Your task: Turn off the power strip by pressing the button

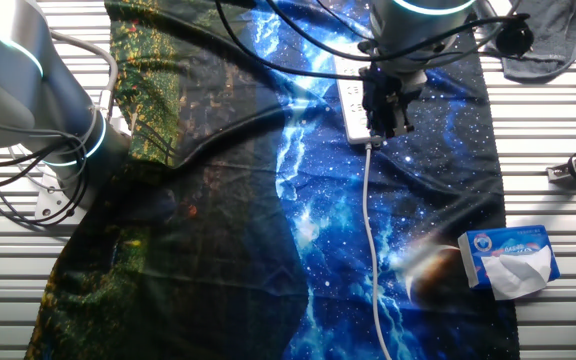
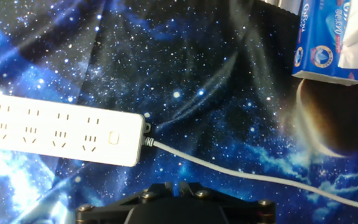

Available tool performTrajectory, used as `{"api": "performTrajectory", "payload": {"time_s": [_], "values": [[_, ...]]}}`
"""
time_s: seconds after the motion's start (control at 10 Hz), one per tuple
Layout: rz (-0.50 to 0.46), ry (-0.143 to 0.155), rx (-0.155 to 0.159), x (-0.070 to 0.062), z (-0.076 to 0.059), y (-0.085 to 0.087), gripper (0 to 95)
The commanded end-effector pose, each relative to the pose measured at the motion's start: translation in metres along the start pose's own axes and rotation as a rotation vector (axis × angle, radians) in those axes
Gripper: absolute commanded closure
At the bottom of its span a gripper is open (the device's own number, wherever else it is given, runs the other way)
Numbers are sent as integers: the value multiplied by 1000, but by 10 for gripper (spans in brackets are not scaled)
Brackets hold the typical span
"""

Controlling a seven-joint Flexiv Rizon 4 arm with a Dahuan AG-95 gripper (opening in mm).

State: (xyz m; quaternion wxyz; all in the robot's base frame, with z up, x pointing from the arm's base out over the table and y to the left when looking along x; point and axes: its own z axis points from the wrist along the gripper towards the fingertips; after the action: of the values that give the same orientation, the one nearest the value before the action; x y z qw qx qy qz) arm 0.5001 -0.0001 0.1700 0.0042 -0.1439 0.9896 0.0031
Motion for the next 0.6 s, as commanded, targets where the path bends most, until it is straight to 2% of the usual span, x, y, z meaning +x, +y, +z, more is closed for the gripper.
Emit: {"api": "performTrajectory", "payload": {"time_s": [0.1,0.4,0.5,0.6], "values": [[11,7,-1,0,0,0,950],[68,9,-2,-2,0,-1,950],[77,15,-8,-4,0,-1,950],[80,28,-27,-10,-1,-1,950]]}}
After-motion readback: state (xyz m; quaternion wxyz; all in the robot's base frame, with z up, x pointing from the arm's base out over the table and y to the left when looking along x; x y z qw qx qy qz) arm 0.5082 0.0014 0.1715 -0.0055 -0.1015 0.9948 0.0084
